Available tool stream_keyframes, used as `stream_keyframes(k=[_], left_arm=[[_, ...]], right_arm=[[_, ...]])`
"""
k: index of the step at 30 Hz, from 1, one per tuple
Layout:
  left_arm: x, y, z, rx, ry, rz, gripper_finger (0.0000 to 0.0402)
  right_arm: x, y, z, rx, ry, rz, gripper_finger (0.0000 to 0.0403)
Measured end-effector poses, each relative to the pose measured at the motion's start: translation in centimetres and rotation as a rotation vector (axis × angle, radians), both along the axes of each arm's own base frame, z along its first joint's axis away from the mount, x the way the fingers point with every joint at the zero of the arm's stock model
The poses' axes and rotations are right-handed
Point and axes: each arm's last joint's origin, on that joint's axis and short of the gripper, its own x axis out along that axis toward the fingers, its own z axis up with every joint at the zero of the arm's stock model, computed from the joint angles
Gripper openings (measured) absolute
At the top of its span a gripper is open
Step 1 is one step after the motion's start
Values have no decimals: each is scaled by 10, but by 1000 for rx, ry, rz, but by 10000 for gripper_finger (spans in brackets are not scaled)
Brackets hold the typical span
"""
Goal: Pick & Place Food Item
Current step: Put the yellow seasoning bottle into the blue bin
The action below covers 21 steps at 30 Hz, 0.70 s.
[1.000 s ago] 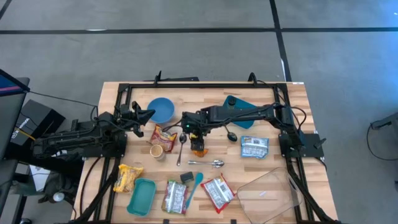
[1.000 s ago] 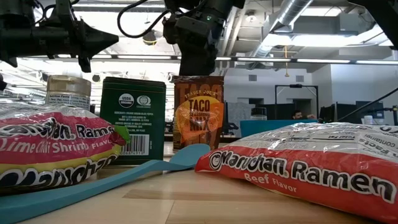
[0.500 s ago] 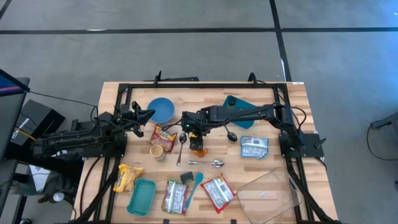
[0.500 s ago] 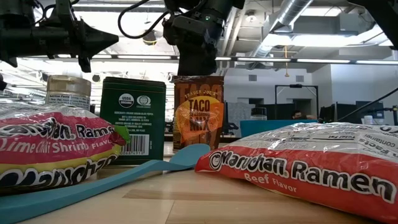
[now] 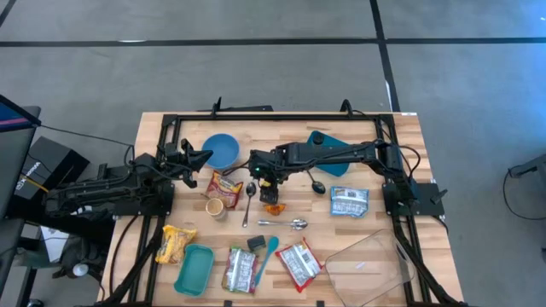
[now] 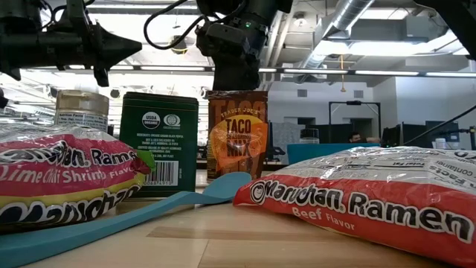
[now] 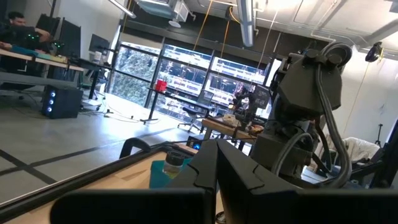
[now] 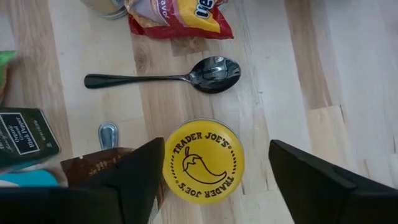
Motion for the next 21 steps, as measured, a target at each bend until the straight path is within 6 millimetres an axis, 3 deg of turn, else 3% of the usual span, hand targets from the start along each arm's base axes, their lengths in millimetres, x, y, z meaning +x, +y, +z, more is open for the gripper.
stream_keyframes(k=[8,21], left_arm=[[0,0,0,0,0,0,2],[0,0,0,0,0,0,2]], right_arm=[[0,0,-1,-8,-4,1,308],[-2,2,-24,-29,17,-2,308]])
